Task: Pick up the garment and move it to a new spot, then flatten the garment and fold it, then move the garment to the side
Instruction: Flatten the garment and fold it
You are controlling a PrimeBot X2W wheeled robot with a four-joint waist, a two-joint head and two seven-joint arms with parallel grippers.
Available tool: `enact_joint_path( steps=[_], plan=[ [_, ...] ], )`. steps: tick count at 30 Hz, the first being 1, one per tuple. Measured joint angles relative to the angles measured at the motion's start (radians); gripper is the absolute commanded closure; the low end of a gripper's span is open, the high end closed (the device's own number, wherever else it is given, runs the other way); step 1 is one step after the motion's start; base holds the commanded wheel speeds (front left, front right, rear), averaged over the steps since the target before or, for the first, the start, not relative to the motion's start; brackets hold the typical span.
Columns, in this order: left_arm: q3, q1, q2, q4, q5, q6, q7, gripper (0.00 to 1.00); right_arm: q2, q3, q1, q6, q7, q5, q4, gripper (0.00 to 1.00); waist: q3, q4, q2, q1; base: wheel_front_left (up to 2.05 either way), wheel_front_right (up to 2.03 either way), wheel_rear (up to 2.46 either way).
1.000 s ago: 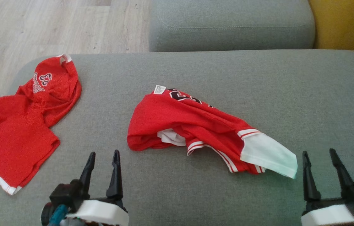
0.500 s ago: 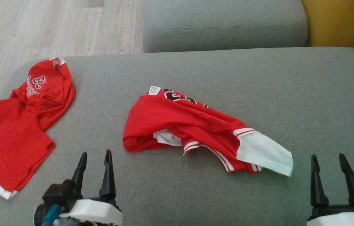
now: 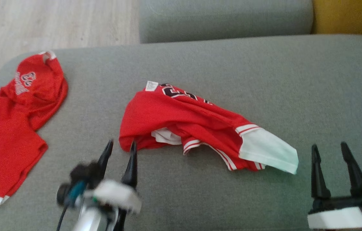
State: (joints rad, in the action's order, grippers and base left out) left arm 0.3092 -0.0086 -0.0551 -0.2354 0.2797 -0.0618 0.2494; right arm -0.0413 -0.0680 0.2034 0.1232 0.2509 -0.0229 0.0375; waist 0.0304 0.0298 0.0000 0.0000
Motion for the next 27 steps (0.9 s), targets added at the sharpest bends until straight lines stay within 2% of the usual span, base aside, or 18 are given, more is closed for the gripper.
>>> enact_joint_path(
  steps=[5, 11, 18, 22, 27],
  plan=[
    [0.069, -0.33, 0.008, -0.195, 0.053, 0.003, -0.084, 0.0, 0.0, 0.029, -0.068, 0.0, 0.0, 0.0, 0.016, 0.0, 0.063, -0.033, 0.0, 0.0, 0.0, 0.0, 0.0],
    [0.093, -0.592, 0.016, -0.413, 0.126, -0.033, -0.239, 0.0, 0.0, 0.06, -0.097, 0.0, 0.0, 0.0, 0.016, 0.0, 0.127, -0.082, 0.0, 0.0001, 0.0, 0.0, 0.0],
    [0.107, -0.735, 0.025, -0.658, 0.147, -0.035, -0.328, 0.0, 0.0, 0.073, -0.115, 0.0, 0.0, -0.002, 0.006, 0.0, 0.174, -0.139, 0.0, 0.0001, 0.0, 0.0, 0.0],
    [0.12, -0.759, 0.026, -0.753, 0.146, -0.035, -0.33, 0.0, 0.0, 0.074, -0.114, 0.0, 0.0, -0.003, -0.002, 0.0, 0.175, -0.152, 0.0, 0.0001, 0.0, 0.0, 0.0],
    [0.136, -0.76, 0.027, -0.804, 0.146, -0.024, -0.3, 0.0, 0.0, 0.053, -0.11, 0.0, 0.0, -0.003, -0.003, 0.0, 0.161, -0.135, 0.0, 0.0001, 0.0, 0.0, 0.0]
  ],
)
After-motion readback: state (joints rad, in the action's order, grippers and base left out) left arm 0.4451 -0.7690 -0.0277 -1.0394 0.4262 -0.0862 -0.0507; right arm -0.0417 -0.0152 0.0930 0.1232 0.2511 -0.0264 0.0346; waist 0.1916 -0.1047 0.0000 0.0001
